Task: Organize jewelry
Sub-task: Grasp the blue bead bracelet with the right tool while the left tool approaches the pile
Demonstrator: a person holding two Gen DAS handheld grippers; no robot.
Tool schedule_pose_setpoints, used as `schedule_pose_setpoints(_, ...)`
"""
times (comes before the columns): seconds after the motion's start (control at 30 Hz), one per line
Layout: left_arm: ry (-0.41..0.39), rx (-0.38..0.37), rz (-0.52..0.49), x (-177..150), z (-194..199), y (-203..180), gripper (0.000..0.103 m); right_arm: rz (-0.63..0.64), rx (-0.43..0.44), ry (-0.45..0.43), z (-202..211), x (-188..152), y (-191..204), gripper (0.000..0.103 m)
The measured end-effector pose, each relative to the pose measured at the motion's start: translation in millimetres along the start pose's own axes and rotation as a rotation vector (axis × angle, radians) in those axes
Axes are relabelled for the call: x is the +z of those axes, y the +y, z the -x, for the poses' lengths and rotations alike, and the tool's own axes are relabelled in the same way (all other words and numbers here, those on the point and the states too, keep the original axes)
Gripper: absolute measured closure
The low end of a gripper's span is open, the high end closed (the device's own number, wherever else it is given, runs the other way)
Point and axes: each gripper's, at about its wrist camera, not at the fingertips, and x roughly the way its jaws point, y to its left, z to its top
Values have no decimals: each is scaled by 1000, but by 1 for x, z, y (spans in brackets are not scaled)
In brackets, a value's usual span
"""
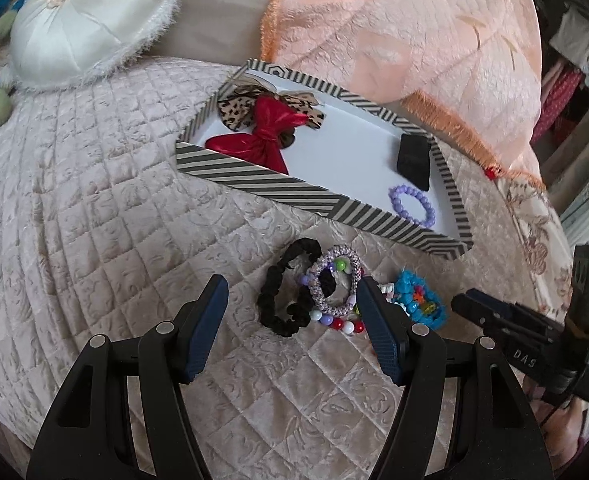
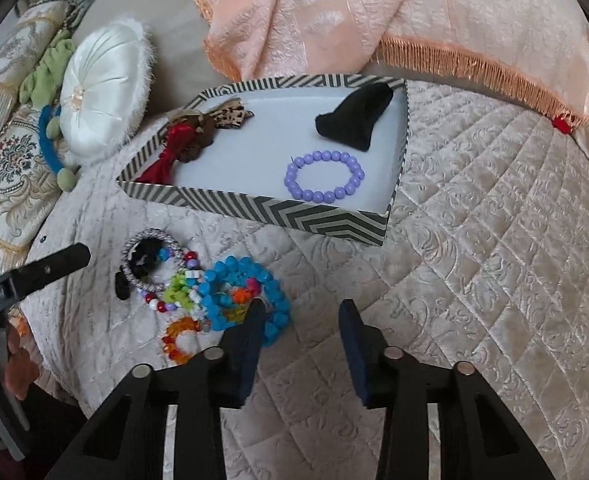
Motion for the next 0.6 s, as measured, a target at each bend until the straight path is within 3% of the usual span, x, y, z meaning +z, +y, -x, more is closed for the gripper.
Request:
schedule_pose_setpoints(0.3,24,13,-14,7,-21,-7,36,71,-45,71,-30,-4,15,71)
schedule_pose_setpoints(0.37,30,7,-13,8,-26,-9,36,82,-46,71,-32,-4,18,75)
schedule_pose_setpoints(0.43,26,-2,-22,9,-28,-12,40,81,-31,69,-34,-2,19,85)
schedule_pose_setpoints(0.5,26,8,-38,10,-29,-15,71,83,-23,68,-35,-1,21,92)
schedule_pose_setpoints(0.6,13,27,-41,11,-28,-16,89,94,-22,58,-29,-1,23,95)
